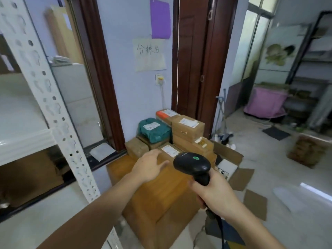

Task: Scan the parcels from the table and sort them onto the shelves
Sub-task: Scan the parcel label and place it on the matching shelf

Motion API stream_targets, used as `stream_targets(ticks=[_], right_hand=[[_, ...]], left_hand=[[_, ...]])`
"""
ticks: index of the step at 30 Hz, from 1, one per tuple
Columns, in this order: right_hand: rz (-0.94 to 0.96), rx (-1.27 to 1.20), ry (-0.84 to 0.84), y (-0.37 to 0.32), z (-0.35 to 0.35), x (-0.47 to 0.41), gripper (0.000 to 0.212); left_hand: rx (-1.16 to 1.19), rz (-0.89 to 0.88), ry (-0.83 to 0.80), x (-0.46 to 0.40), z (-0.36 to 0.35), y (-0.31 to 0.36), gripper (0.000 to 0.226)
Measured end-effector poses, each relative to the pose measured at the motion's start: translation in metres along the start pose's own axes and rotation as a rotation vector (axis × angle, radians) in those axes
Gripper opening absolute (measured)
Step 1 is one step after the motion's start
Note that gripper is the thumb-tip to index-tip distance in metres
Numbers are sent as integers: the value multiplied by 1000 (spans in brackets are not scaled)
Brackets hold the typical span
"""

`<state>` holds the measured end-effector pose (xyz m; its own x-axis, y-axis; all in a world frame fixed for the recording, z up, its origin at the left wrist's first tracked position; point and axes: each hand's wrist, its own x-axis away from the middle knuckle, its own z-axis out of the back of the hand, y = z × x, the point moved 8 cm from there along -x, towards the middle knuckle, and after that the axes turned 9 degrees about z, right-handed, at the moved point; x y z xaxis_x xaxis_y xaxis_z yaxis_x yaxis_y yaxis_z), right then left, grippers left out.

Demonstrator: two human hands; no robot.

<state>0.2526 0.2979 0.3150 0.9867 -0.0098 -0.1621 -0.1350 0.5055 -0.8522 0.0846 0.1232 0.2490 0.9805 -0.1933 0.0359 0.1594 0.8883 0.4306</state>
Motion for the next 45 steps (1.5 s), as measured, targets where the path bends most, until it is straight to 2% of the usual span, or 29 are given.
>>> stream_targets(ticks=[7,12,20,27,32,37,41,45], right_hand=[[-62,24,-8,38,2,-86,12],[-64,51,-22,54,2,-155,11],[-126,-9,-122,97,-9,-266,10],[-162,-56,-316,152,-24,-367,9],[-204,-72,-380,180,-35,-421,12],[-261,-80,-423,208,-50,-456,11],[-232,-99,-439,220,-58,-472,15],[-251,-97,-470,232,-67,-482,34]], left_hand=[[38,47,-2,-97,-21,-3,76],[57,102,-7,-167,-29,-16,68],[155,228,22,-271,-50,-41,68],[499,666,63,-360,-110,-107,71],[608,835,155,-397,-124,-125,80],[1057,1067,269,-430,-138,-151,95],[1247,1132,159,-452,-153,-161,75],[1311,1184,93,-454,-174,-171,54]])
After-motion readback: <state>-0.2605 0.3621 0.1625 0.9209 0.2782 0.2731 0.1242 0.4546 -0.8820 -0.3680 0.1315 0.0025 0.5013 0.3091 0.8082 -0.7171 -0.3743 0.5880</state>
